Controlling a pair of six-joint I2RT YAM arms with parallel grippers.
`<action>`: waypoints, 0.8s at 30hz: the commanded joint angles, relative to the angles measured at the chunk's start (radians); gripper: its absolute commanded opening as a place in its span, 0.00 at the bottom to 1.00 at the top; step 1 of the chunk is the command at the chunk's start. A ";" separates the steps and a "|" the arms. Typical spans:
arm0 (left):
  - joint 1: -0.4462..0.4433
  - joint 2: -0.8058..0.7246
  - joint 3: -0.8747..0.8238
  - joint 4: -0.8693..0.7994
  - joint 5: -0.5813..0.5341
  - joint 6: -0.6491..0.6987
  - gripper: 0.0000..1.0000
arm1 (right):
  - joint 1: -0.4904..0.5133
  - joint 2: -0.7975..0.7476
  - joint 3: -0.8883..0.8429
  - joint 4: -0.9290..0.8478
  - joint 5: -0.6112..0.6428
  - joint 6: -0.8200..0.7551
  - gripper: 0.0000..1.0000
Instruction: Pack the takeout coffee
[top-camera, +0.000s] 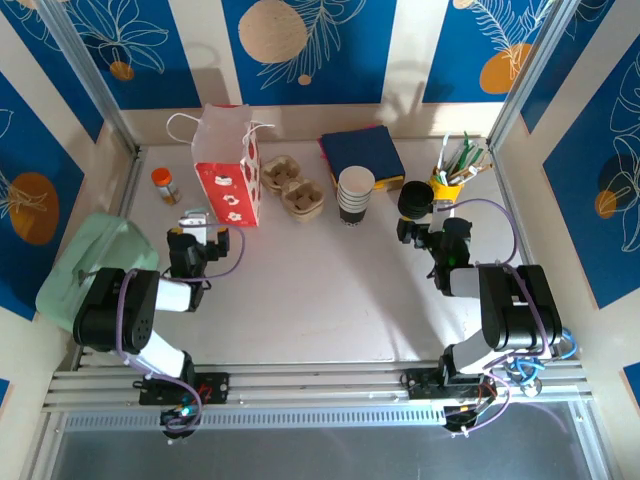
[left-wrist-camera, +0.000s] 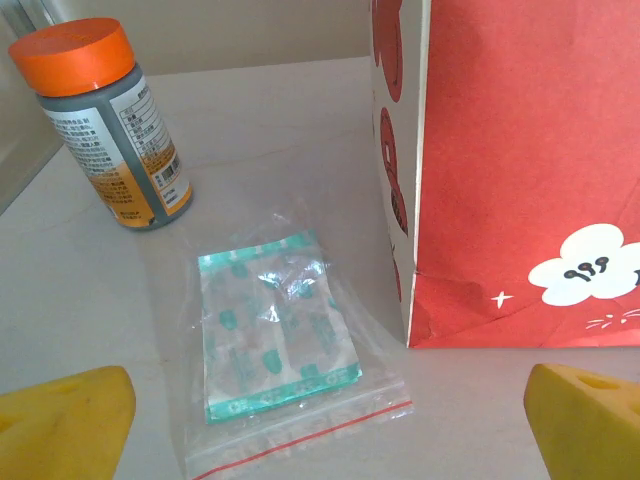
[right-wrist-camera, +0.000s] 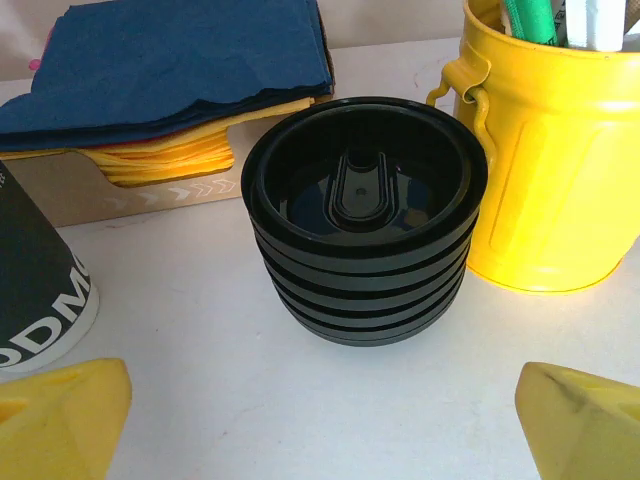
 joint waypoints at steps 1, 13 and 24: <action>0.001 0.009 0.015 0.008 0.010 0.007 0.99 | 0.006 0.003 -0.014 0.029 0.012 -0.002 0.99; 0.001 0.008 0.037 -0.033 0.099 0.038 0.99 | 0.001 0.003 -0.011 0.023 0.006 0.000 0.99; 0.002 0.008 0.037 -0.034 0.102 0.037 0.99 | 0.001 0.003 -0.011 0.024 0.005 -0.001 0.99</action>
